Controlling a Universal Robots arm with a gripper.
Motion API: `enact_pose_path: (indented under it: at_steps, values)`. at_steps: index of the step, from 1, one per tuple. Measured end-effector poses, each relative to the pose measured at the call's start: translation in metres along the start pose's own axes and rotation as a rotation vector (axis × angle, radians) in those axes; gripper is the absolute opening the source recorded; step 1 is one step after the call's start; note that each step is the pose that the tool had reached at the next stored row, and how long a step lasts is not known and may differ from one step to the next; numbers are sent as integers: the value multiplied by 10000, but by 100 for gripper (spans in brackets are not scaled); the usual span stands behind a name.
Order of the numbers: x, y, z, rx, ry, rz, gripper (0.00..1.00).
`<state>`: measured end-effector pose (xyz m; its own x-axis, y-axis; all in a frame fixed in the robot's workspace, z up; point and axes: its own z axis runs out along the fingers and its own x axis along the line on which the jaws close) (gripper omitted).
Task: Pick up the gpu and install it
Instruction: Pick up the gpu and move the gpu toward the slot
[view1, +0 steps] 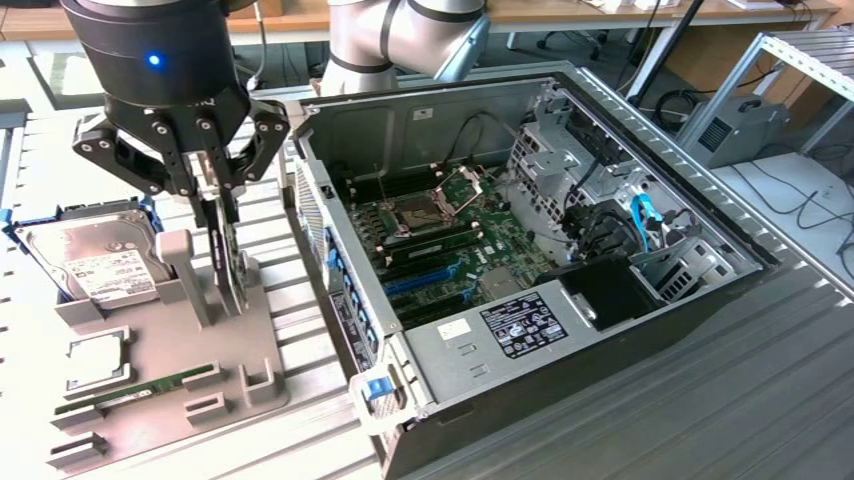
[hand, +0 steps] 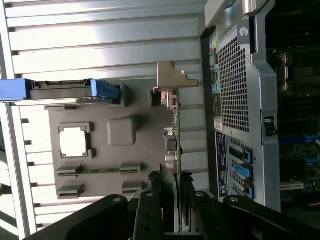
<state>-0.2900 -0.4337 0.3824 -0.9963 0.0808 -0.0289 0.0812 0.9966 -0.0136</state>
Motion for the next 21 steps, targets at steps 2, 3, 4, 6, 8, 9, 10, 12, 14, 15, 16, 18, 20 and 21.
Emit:
enact_pose_path:
  at_steps: [2, 3, 4, 6, 8, 9, 10, 12, 14, 15, 16, 18, 20, 21]
  values:
    - [0, 0, -6, 1, 1, 0, 27]
    - [0, 0, -9, 1, 0, 0, 27]
    - [0, 0, -12, 0, 0, 0, 27]
    - [0, 0, -19, 1, 1, 0, 27]
    - [-1, 0, -27, 0, 0, 0, 27]
    - [-1, 0, -30, 1, 1, 0, 27]
    - [-1, 0, -36, 0, 0, 0, 27]
    - [-1, -1, -47, 1, 1, 0, 27]
    - [-2, -1, -53, 1, 1, 0, 27]
    - [-2, -1, -56, 0, 0, 0, 27]
    - [-2, -1, -60, 0, 0, 0, 27]
    - [-2, -1, -67, 0, 0, 0, 27]
    - [-2, -1, -74, 0, 0, 0, 27]
    - [-2, -1, -78, 0, 0, 0, 27]
